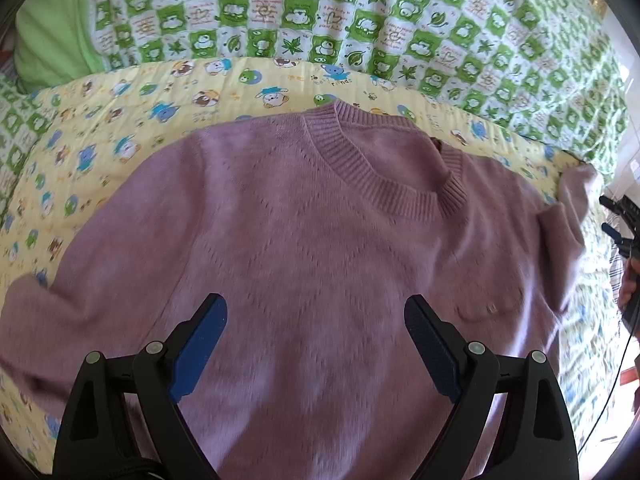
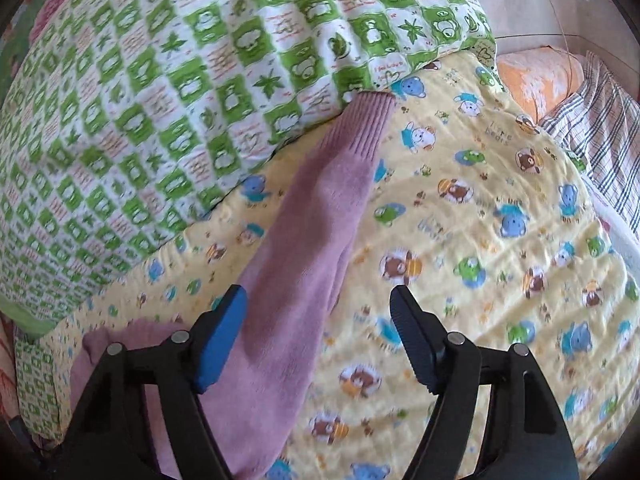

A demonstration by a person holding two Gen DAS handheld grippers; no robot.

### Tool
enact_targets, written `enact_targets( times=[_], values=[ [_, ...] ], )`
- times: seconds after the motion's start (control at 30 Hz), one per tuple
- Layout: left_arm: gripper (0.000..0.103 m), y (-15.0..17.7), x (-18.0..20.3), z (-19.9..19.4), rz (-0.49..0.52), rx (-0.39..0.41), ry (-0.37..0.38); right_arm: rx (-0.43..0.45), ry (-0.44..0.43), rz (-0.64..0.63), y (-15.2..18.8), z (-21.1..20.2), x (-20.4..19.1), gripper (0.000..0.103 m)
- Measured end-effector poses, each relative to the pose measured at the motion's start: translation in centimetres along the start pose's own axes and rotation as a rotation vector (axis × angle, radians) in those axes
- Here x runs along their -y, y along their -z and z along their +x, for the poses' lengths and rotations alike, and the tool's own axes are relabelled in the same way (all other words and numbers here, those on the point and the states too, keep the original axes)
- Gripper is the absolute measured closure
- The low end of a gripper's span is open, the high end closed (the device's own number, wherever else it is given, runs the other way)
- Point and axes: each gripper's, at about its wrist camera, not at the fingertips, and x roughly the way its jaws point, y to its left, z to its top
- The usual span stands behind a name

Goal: Fold small clothes
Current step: 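Grasp the lilac sweater's sleeve cuff with the right gripper, then carry the held sleeve across the sweater body and open the right gripper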

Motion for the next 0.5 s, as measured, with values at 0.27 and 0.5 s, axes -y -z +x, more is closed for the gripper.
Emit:
enact_targets(
  times=[0.27, 0.5],
  values=[
    [0.012, -1.8, -0.2, 4.0, -0.020, -0.063, -0.098, 0.001, -0.054, 0.080, -5.8, 6.8, 3.6, 0.032],
    [0.012, -0.7, -1.6, 5.6, -0.016, -0.083, -0.095, 0.010, -0.133, 0.049, -5.1, 6.5, 1.3, 0.092]
  ],
)
